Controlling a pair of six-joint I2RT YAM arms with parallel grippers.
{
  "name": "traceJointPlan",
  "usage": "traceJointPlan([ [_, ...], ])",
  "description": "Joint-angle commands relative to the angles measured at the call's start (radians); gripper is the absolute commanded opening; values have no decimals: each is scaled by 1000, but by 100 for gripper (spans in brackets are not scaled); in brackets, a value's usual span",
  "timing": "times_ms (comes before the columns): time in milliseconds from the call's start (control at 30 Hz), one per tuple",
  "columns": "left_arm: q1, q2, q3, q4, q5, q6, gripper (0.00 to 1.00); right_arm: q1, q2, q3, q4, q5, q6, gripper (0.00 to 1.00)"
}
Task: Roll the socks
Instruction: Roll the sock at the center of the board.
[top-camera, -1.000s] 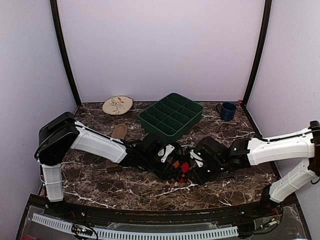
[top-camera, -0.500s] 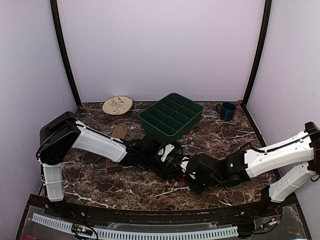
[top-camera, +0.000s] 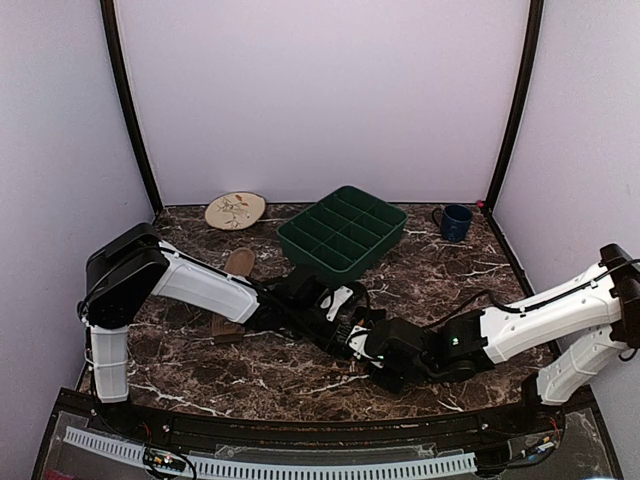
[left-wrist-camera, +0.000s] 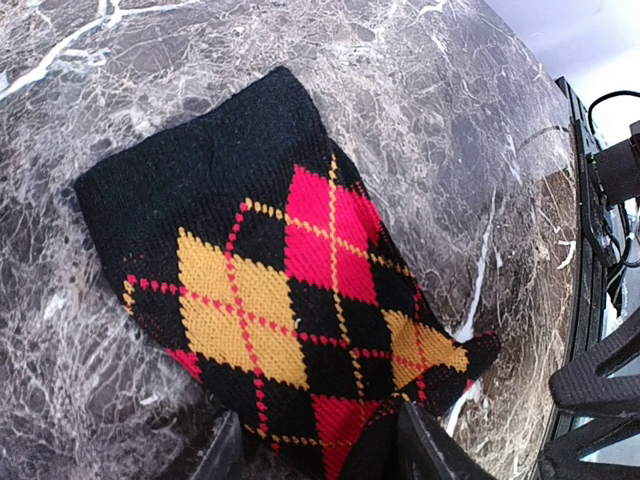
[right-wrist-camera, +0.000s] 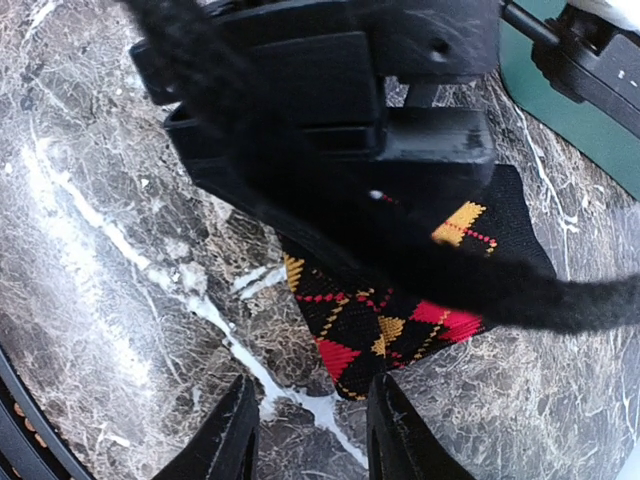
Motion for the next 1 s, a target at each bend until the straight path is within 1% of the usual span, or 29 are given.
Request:
traceJointPlan([
  [0, -2, 120, -56, -258, -10, -27, 55, 10, 20, -13, 41, 7, -32, 35],
  [233, -2, 137, -30, -277, -11, -29, 55, 12, 46, -20, 59, -9, -56, 31],
  [433, -1, 148, -13, -296, -13, -32, 55, 3, 122, 17, 49, -19, -86, 29],
  [567, 1, 150, -9, -305, -14, -29, 55, -25, 131, 35, 30, -27, -69, 28],
  [633, 2, 150, -9, -304, -13, -30, 55, -40, 165, 44, 17, -34, -71, 28],
  [967, 7, 162, 3, -309, -5, -25, 55, -87, 202, 70, -25, -47, -94, 27],
])
